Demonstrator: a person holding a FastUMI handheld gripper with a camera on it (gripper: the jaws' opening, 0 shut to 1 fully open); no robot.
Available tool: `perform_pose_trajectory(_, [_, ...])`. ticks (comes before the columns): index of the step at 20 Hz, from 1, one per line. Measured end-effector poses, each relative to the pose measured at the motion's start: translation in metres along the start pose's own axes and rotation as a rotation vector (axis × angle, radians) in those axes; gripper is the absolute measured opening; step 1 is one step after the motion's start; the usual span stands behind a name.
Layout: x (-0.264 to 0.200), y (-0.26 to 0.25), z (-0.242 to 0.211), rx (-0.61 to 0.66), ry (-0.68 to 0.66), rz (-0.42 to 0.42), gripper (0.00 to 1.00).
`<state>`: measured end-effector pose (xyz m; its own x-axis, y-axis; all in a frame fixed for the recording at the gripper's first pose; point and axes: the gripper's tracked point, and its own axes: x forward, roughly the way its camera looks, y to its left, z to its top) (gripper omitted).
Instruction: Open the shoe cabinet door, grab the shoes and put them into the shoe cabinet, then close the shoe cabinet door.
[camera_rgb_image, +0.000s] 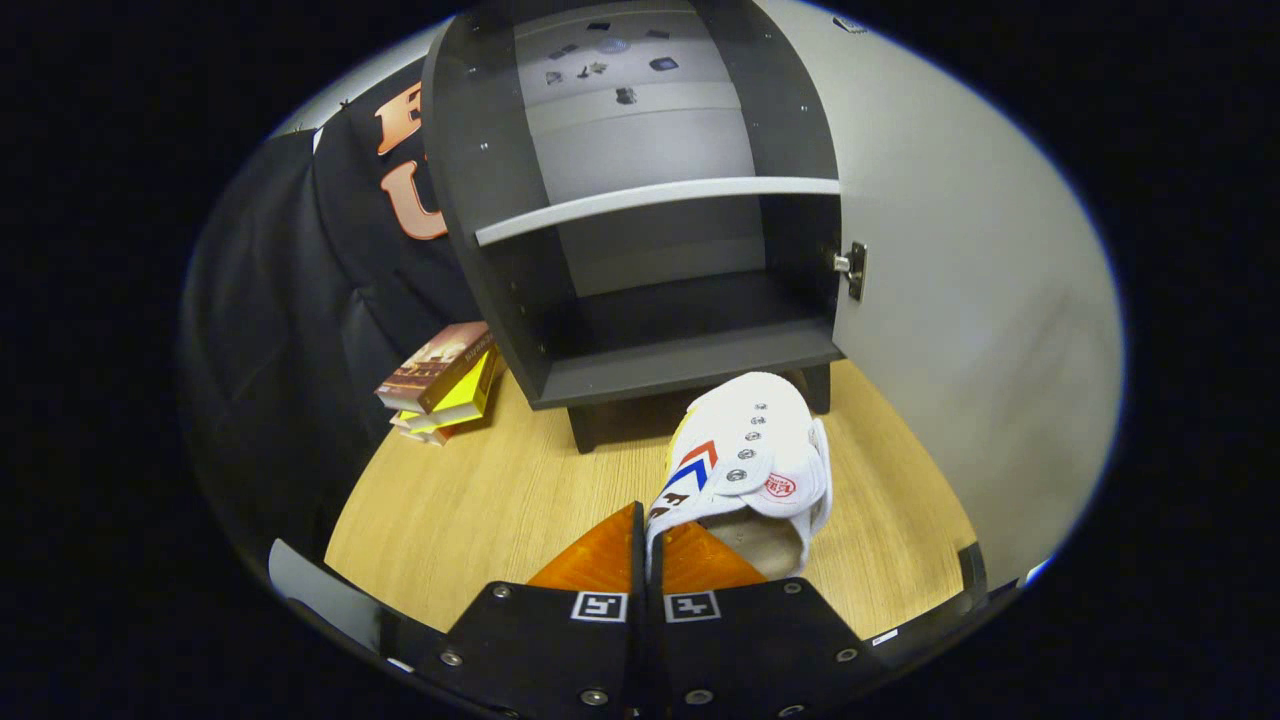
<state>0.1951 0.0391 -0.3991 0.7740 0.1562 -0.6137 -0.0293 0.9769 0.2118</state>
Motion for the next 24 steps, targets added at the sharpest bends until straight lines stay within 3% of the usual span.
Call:
perform_pose_trajectory(11, [-0.068,0.034,0.108,-0.042,-0.209,-0.008,0.00])
perform_pose_trajectory(17, [-0.068,0.047,0.158,-0.074,-0.267,0.002,0.00])
perform_pose_trajectory(24, [-0.026,0.045,0.223,-0.096,-0.310,0.024,0.00])
